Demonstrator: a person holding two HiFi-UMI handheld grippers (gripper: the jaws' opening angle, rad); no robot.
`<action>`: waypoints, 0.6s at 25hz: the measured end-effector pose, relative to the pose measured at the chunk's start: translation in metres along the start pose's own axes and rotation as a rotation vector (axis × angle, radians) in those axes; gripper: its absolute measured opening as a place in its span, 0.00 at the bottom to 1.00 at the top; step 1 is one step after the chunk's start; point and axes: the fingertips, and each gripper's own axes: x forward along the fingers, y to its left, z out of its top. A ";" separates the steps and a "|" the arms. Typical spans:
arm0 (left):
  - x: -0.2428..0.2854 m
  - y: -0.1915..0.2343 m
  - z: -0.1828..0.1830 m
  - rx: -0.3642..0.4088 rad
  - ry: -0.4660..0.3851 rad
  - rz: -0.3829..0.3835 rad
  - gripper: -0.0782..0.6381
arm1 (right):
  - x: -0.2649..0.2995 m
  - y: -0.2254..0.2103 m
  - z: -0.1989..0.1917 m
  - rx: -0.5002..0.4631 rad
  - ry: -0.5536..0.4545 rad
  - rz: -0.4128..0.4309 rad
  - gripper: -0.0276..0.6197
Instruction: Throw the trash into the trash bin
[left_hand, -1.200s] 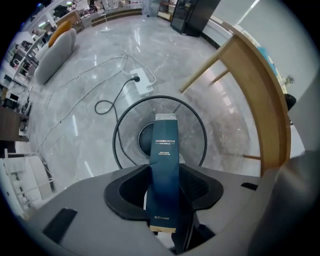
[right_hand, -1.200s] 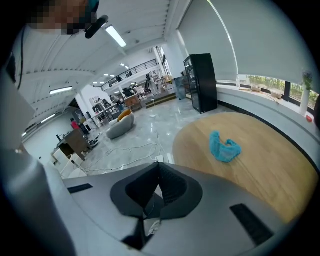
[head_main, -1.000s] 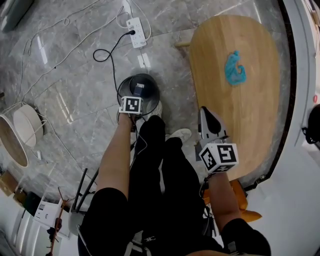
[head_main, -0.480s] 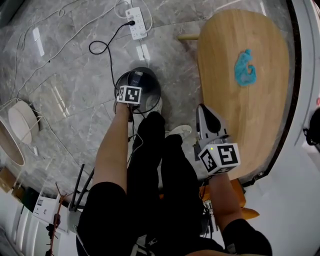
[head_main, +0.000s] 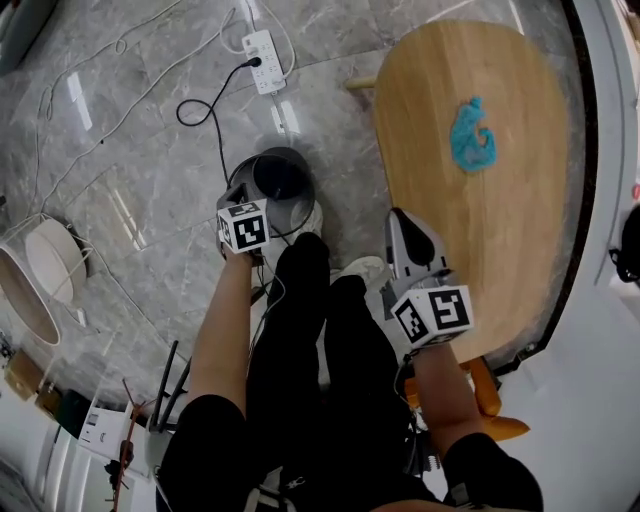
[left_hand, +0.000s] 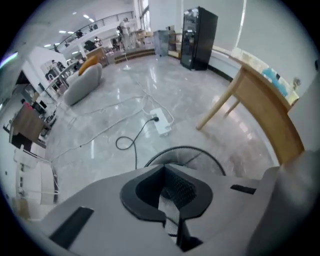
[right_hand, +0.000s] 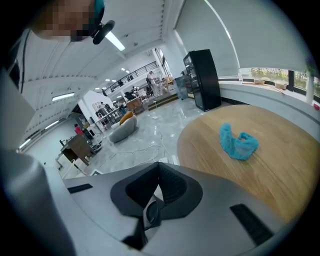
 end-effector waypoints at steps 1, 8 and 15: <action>-0.015 -0.002 0.012 -0.020 -0.050 -0.005 0.13 | 0.000 -0.001 0.002 -0.001 -0.010 -0.008 0.06; -0.136 -0.055 0.116 -0.047 -0.418 -0.079 0.13 | -0.023 -0.025 0.030 0.020 -0.118 -0.071 0.06; -0.244 -0.142 0.192 0.098 -0.678 -0.220 0.13 | -0.072 -0.059 0.058 0.040 -0.260 -0.190 0.06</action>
